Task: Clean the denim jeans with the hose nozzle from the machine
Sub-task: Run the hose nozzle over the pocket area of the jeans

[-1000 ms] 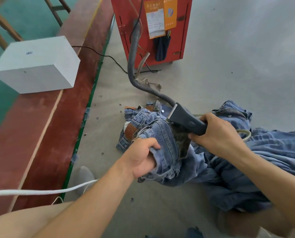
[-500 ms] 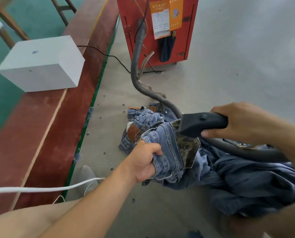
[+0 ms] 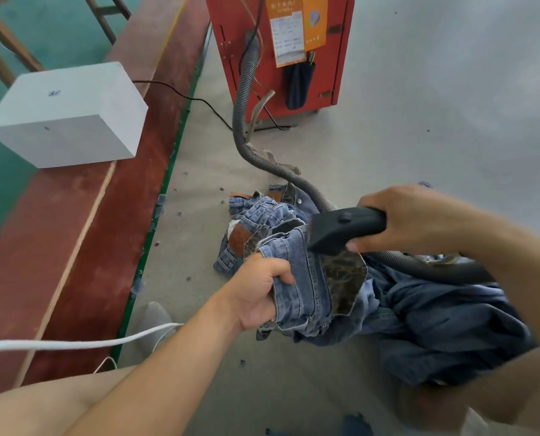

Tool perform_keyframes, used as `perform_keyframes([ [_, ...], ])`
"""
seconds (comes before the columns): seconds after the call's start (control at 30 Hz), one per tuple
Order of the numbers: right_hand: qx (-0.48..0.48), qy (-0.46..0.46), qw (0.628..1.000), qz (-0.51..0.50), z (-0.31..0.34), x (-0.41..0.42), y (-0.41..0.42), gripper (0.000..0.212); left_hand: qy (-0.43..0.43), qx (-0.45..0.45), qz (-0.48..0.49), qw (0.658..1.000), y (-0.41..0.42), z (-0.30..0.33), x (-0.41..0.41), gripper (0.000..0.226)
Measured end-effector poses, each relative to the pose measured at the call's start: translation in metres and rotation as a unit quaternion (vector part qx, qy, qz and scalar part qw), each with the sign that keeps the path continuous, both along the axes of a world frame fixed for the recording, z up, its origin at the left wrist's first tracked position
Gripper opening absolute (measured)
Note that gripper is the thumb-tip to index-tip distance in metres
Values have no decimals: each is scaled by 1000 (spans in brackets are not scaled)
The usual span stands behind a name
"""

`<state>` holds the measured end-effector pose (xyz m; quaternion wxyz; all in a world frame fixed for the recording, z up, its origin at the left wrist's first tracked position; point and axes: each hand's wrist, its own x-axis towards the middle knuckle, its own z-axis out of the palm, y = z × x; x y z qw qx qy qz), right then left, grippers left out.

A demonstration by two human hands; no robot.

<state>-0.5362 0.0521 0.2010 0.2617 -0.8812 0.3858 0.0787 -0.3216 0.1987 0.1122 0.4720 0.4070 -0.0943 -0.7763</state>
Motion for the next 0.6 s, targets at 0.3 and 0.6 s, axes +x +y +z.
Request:
perform_keyframes([
  [0.3,-33,-54,997,-46,3,-19,-12,23,36,9,39,999,0,-8,20,54],
  [0.6,-44,-83,995,-22,-19,-1,12,28,63,-5,46,997,-1,-12,22,53],
])
